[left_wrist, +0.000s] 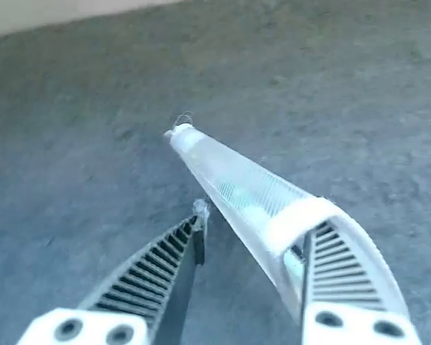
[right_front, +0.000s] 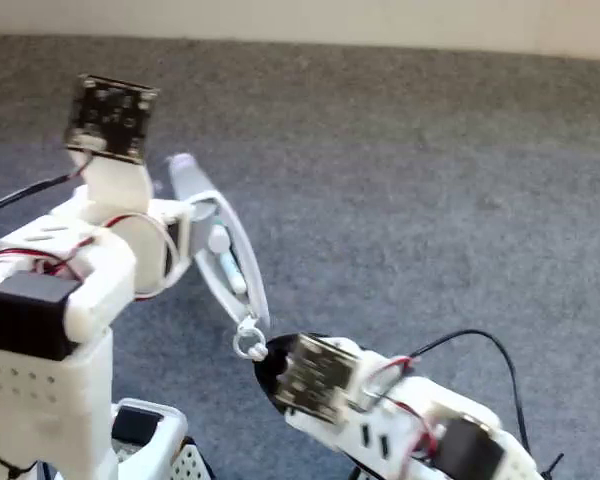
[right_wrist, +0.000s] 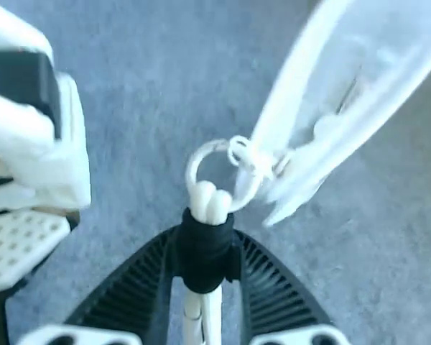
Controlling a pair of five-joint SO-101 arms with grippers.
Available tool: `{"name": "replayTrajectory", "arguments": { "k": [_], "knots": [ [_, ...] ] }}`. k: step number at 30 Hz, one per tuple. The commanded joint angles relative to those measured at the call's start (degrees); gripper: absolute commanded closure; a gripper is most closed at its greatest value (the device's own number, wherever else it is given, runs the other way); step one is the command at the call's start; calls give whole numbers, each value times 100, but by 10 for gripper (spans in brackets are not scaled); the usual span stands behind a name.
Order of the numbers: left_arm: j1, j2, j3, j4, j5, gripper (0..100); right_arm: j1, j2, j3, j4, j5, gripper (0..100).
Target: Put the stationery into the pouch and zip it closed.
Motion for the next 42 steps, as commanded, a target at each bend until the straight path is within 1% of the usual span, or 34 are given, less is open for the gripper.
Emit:
{"name": "replayTrajectory", "arguments": {
  "k": [1, 6, 14, 16, 19, 25, 33, 41, 42],
  "knots": [
    [708, -171, -75, -387, -26, 783, -57, -558, -347, 57, 53, 993],
    [1429, -127, -66, -642, -35, 783, -48, -840, -338, 57, 53, 993],
    [2009, -171, -145, -686, -53, 783, -40, -866, -356, 57, 53, 993],
    [2158, -171, -251, -651, -176, 784, -40, -866, -374, 57, 53, 993],
    [2202, -171, -321, -659, -281, 785, 22, -866, -365, 48, 53, 993],
    [2176, -171, -321, -651, -281, 786, 567, -866, -365, 4, 53, 993],
    [2185, -180, -330, -659, -290, 786, 611, -866, -338, -75, 44, 993],
    [2229, -180, -1068, -633, -255, 786, 620, -875, -374, -31, 53, 993],
    [2229, -180, -1200, -510, -255, 786, 673, -875, -374, -31, 53, 993]
  ]
}}
